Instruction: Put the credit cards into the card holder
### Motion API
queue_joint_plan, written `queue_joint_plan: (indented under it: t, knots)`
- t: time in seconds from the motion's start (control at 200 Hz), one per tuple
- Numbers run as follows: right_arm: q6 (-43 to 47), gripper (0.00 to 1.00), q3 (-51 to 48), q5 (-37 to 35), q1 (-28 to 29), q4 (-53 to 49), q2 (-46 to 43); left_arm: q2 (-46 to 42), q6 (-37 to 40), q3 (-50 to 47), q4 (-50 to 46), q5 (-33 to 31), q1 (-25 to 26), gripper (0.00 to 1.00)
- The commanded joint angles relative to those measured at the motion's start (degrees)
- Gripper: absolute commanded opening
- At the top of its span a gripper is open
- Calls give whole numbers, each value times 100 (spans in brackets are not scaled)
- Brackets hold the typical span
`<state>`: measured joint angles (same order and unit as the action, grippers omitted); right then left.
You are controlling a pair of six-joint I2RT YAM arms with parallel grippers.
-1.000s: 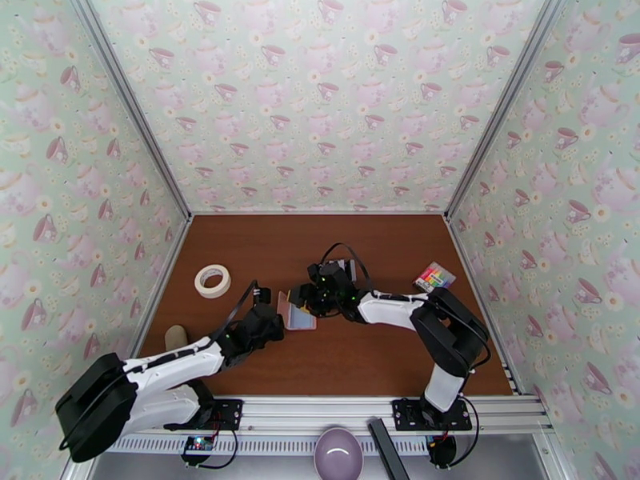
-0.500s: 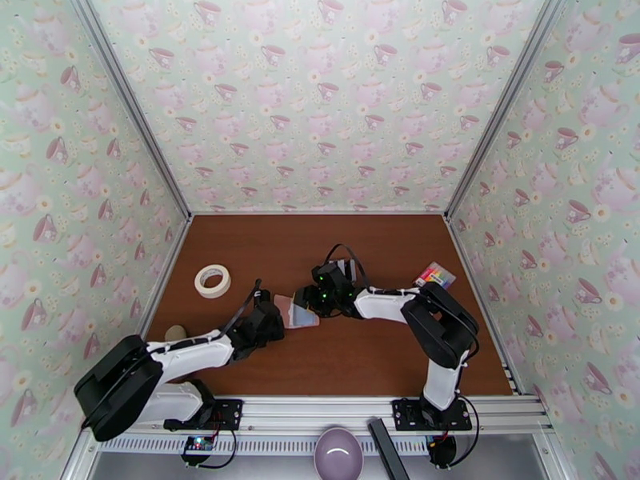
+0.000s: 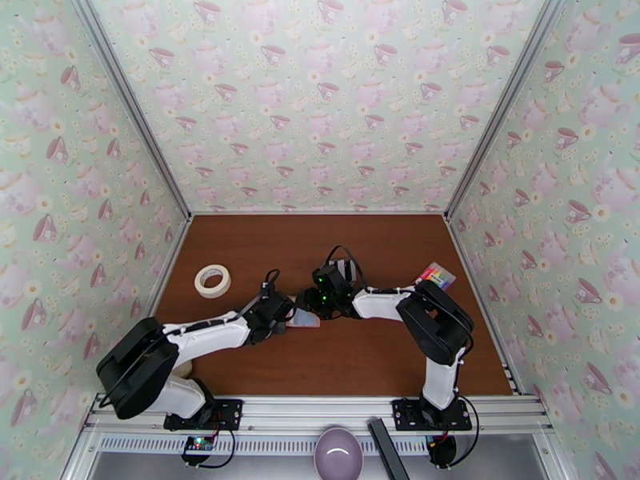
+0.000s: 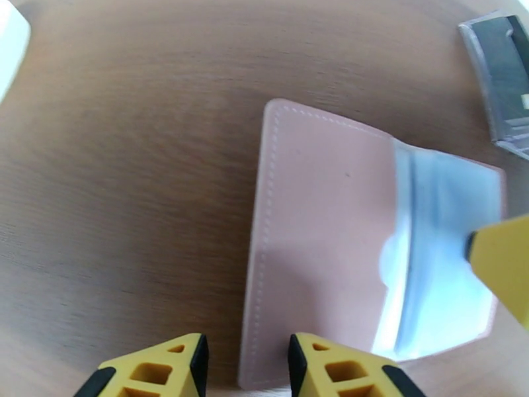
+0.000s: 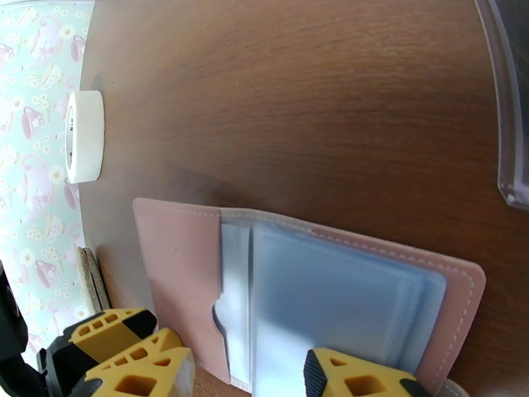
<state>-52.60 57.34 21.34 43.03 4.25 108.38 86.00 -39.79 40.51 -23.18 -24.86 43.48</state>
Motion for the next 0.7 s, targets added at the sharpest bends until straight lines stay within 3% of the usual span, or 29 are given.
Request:
queue_joint_plan:
  t: [0.0,0.27,0.421,0.696]
  knots:
    - [197,50,85,-202,-40,-381,261,237,210,196,-444,-445,19,37]
    - [241,49,89,-189,-42,-402,324,560,302,116,122,-131,-32,36]
    - [367,49,102,-321,-47,-560,301,662,243,-28,203,365,-86,28]
    - [735,50,390,-576,-46,-1140,-75,41,-188,-795,920,981,-2,28]
